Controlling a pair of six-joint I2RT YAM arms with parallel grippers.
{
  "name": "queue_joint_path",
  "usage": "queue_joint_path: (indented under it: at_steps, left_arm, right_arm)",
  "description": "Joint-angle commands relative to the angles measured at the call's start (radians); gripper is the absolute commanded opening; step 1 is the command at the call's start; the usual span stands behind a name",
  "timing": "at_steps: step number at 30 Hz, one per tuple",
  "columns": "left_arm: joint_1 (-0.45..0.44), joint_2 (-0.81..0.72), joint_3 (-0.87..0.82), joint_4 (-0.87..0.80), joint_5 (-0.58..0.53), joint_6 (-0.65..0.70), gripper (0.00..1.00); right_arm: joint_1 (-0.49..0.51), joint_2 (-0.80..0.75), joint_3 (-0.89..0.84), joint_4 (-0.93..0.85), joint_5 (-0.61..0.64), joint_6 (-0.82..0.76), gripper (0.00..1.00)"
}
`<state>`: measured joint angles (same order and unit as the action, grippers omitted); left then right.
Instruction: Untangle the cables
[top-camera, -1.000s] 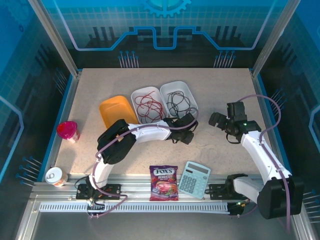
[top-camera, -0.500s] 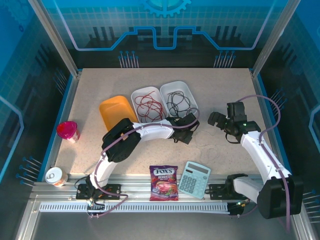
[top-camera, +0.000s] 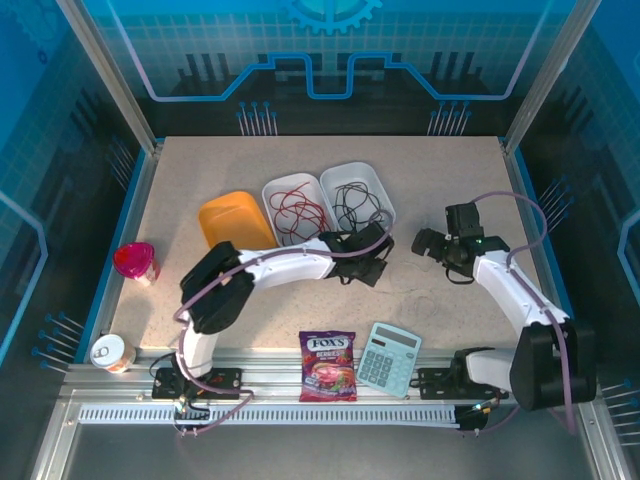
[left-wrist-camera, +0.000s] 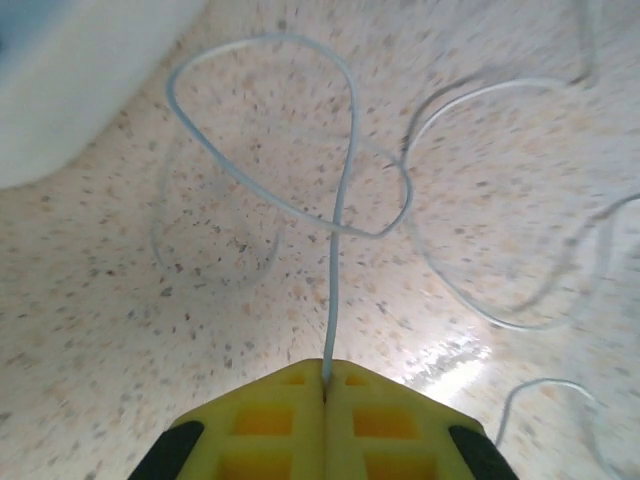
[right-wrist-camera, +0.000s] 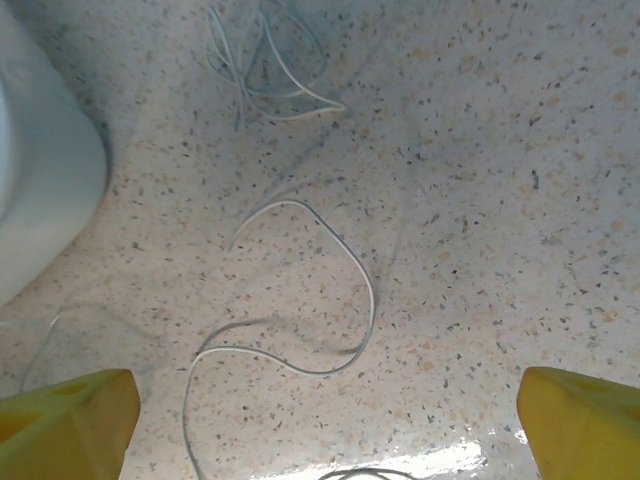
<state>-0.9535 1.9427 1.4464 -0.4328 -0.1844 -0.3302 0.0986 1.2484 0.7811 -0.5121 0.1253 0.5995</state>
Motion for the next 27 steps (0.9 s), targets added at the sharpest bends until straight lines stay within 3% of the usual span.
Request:
queue_joint_path:
  at_steps: [1,13,22,27]
  left_arm:
    - [-0.007,-0.117,-0.044,0.032,0.036,0.017,0.00]
    - [-0.007,-0.444,-0.186,0.042,-0.016,0.056,0.00]
    - [0.020,-0.687,-0.240,0.061,-0.174,0.105,0.00]
    - [0.050,-0.811,-0.268,0.068,-0.320,0.173,0.00]
  right_arm:
    - [-0.003,0.058,0.016,0.014,-0.005,-0.014,0.92]
    - [0.038,0.230,0.092,0.017,0.001,-0.035,0.82]
    - [0.052,0.287,0.135,0.018,0.003,-0.030,0.76]
    - [0.057,0.277,0.130,0.019,0.008,-0.032,0.76]
